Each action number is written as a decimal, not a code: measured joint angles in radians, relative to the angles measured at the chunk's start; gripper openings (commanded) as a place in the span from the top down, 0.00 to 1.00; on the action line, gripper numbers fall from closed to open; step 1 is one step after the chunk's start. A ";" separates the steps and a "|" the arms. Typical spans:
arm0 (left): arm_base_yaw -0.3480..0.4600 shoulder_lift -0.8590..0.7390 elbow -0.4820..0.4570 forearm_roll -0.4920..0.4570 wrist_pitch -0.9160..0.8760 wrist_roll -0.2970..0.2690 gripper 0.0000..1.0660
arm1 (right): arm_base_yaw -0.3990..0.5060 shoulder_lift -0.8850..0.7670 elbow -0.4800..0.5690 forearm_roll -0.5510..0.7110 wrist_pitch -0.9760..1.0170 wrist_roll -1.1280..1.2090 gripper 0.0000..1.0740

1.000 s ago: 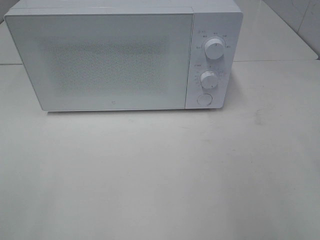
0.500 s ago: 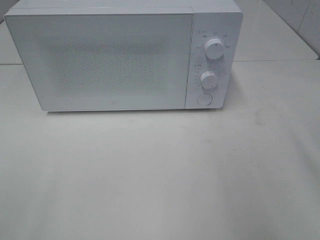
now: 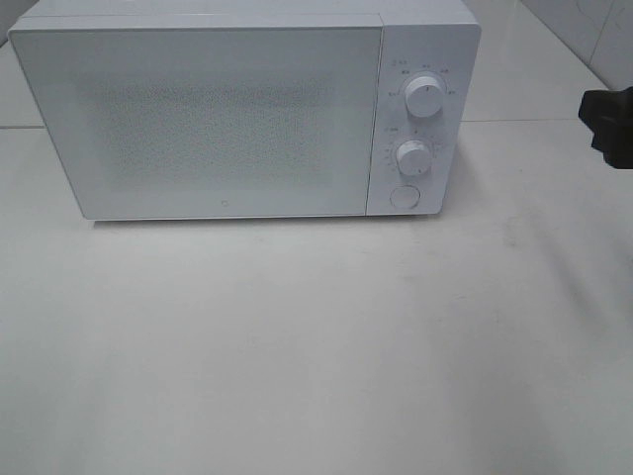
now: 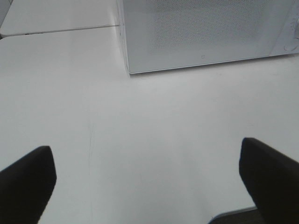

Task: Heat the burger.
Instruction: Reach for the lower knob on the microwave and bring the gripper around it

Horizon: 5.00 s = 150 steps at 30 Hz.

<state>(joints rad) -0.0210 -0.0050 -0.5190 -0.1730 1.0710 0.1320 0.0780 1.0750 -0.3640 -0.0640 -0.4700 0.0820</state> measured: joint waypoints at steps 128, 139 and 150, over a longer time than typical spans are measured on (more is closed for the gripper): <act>0.000 0.000 0.000 0.000 0.000 0.000 0.06 | 0.565 1.012 -0.446 0.804 -0.720 -0.257 1.00; 0.000 0.000 0.000 0.000 0.000 0.000 0.06 | 0.549 1.017 -0.427 0.720 -0.738 0.401 1.00; 0.000 0.000 0.000 0.000 0.000 0.000 0.06 | 0.548 1.019 -0.421 0.699 -0.741 1.001 1.00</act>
<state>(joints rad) -0.0210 -0.0050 -0.5190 -0.1730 1.0710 0.1320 0.6260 2.0940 -0.7850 0.6350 -1.2110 1.0830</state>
